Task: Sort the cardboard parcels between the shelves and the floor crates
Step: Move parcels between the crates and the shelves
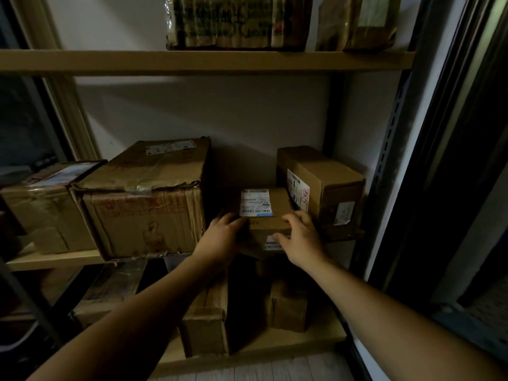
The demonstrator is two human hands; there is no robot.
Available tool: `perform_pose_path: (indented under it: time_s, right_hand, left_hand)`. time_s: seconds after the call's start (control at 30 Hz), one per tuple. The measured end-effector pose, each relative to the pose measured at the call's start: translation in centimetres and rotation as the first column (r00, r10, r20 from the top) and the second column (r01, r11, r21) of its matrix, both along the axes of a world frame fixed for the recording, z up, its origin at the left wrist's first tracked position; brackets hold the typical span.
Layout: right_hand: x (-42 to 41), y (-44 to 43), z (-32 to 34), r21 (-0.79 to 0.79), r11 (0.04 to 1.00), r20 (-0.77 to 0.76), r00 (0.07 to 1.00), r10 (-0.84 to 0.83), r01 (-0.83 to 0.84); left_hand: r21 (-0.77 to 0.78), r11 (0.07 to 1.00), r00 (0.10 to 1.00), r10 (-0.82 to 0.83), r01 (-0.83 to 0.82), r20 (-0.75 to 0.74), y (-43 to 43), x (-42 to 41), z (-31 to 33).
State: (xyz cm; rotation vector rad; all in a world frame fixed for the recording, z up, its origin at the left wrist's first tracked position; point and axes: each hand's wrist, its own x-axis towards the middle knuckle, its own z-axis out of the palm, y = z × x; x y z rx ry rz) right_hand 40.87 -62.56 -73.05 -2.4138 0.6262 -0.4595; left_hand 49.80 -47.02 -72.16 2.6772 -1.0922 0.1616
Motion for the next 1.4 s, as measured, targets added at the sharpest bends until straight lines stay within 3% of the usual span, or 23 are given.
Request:
perform_pose_path:
  time_s: [0.1,0.17,0.27,0.37,0.47,0.57,0.63,0.73,0.83,0.9,0.97,1.07,1.3,1.4]
  right_hand:
    - [0.7,0.1,-0.8,-0.201,0.980,0.093,0.995,0.023,-0.004]
    - [1.2,-0.3,-1.0,-0.329,0.944,0.095,0.994,0.053,-0.019]
    - [2.2,-1.2,-1.0,-0.481,0.869,-0.081,0.993,0.087,-0.116]
    - [2.4,-1.3,-0.4,-0.495,0.844,-0.264,0.961,0.079,-0.205]
    - [1.2,-1.4,0.8,-0.494,0.843,-0.102,0.977,0.186,-0.212]
    - [-0.9,-3.0,3.1,-0.437,0.898,0.262,0.948,0.182,-0.052]
    - [-1.8,-4.8,4.4,-0.425,0.901,0.396,0.912,0.103,0.083]
    - [-3.0,-7.9,6.0,-0.414,0.891,0.342,0.939,-0.038,0.187]
    - [-3.5,-9.9,6.8,-0.249,0.949,0.079,0.981,-0.179,0.194]
    - [-3.5,-10.3,6.7,-0.120,0.977,0.020,0.985,-0.174,0.175]
    - [-3.6,-10.3,6.3,-0.029,0.989,0.090,0.985,-0.144,0.147]
    - [-4.1,-10.5,5.9,-0.048,0.985,0.144,0.977,-0.160,0.168]
    - [-3.7,-9.0,5.6,0.180,0.957,0.232,0.936,-0.265,0.226]
    - [-4.8,-8.8,5.9,0.241,0.948,0.367,0.885,-0.286,0.206]
  left_hand:
    - [0.111,0.992,0.980,-0.076,0.057,0.182,-0.5,0.4,-0.3]
    - [0.168,0.984,0.974,-0.098,0.064,0.204,-0.8,0.6,-0.4]
    - [0.193,0.981,0.989,-0.024,-0.005,0.148,-1.5,1.0,-0.5]
    - [0.216,0.974,0.997,0.063,-0.072,0.048,-2.6,1.0,-0.1]
    - [0.213,0.973,0.996,0.090,-0.084,-0.018,-3.9,0.8,0.9]
    - [0.137,0.990,0.998,0.034,-0.027,-0.044,-5.7,0.1,2.1]
    - [0.035,0.999,0.993,-0.001,0.005,-0.116,-7.1,-0.9,3.3]
    - [-0.141,0.986,0.958,-0.128,0.094,-0.255,-9.8,-2.4,4.4]
    - [-0.288,0.951,0.890,-0.225,0.112,-0.396,-12.0,-3.7,5.1]
    - [-0.361,0.929,0.830,-0.263,0.081,-0.491,-13.0,-4.5,5.4]
    - [-0.407,0.912,0.770,-0.298,0.055,-0.564,-13.5,-4.8,5.6]
    - [-0.519,0.854,0.682,-0.369,-0.018,-0.631,-13.7,-4.7,5.2]
    - [-0.600,0.796,0.621,-0.430,-0.082,-0.655,-12.9,-4.8,4.8]
    - [-0.615,0.784,0.602,-0.449,-0.090,-0.660,-12.2,-4.4,5.1]
